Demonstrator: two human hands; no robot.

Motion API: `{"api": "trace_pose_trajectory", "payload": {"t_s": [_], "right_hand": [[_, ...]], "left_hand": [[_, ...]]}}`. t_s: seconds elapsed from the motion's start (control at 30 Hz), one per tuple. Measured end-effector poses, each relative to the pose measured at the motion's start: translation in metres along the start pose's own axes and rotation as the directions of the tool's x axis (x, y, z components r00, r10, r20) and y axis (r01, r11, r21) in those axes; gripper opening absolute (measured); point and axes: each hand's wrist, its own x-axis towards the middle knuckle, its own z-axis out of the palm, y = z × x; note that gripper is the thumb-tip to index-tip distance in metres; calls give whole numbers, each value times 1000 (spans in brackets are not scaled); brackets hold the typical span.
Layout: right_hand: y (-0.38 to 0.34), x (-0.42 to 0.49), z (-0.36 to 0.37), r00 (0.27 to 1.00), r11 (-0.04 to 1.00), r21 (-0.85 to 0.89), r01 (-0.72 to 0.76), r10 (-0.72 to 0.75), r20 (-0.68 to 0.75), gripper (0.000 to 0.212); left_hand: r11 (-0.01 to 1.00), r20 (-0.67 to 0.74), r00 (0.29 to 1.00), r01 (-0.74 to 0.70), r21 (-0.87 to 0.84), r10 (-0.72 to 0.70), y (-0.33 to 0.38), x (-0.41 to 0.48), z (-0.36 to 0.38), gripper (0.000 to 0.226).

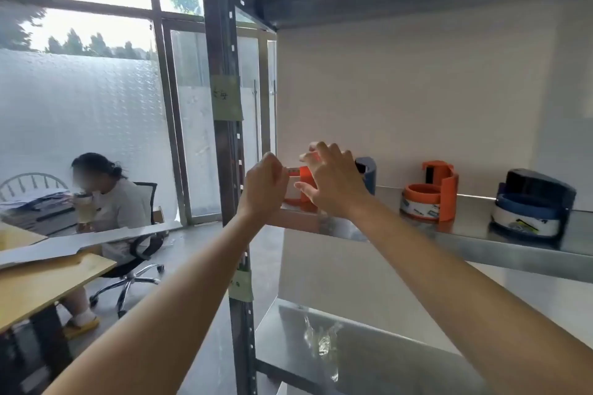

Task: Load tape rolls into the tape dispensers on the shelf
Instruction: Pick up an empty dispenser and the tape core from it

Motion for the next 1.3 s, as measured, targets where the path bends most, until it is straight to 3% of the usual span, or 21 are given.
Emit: {"api": "trace_pose_trajectory", "payload": {"t_s": [0.13, 0.23, 0.37, 0.5, 0.57, 0.63, 0.67, 0.73, 0.8, 0.9, 1.0, 1.07, 1.17, 1.3], "right_hand": [[-14, 24, 10, 985, 999, -38, -6, 12, 174, 45], [-19, 31, 20, 943, 996, -4, -94, 91, 321, 38], [-22, 32, 28, 949, 988, 22, -152, 140, 282, 28], [-13, 28, 24, 966, 946, 224, -234, 200, 165, 29], [-5, 24, 15, 971, 893, 380, -240, 217, 102, 28], [1, 18, 5, 966, 817, 519, -249, 246, 76, 26], [2, 14, 1, 960, 769, 583, -262, 271, 75, 24], [3, 7, -6, 943, 646, 704, -295, 316, 106, 20], [5, -1, -12, 939, 555, 774, -304, 313, 144, 20], [13, -11, -23, 941, 560, 766, -316, 285, 180, 33], [21, -12, -36, 939, 598, 752, -278, 336, 80, 27], [19, -9, -47, 924, 561, 783, -268, 379, 45, 19], [12, -6, -62, 903, 487, 850, -201, 428, -32, 12], [11, -5, -66, 868, 474, 861, -186, 490, -82, 5]], "left_hand": [[971, 25, 972, 235, -52, -234, -1, 8, 1, 13], [945, 106, 948, 311, -98, -301, -12, 11, 1, 9], [917, 170, 920, 377, -132, -354, -20, 6, -3, 15], [880, 282, 877, 444, -165, -390, -32, 6, -6, 41], [724, 374, 833, 544, -424, -408, -29, 13, -12, 41], [394, 490, 782, 620, -679, -386, -16, 24, -18, 38], [253, 535, 768, 629, -735, -352, -11, 31, -21, 38], [137, 604, 765, 639, -757, -224, -1, 40, -26, 44], [158, 632, 766, 642, -750, -118, 11, 43, -29, 55], [301, 588, 807, 575, -761, -54, 22, 40, -33, 53], [477, 503, 864, 440, -761, 5, 27, 38, -34, 46], [546, 474, 880, 385, -744, 26, 29, 40, -33, 46], [607, 486, 868, 333, -721, 103, 33, 44, -34, 43], [621, 479, 867, 302, -723, 136, 37, 47, -34, 36]]}}
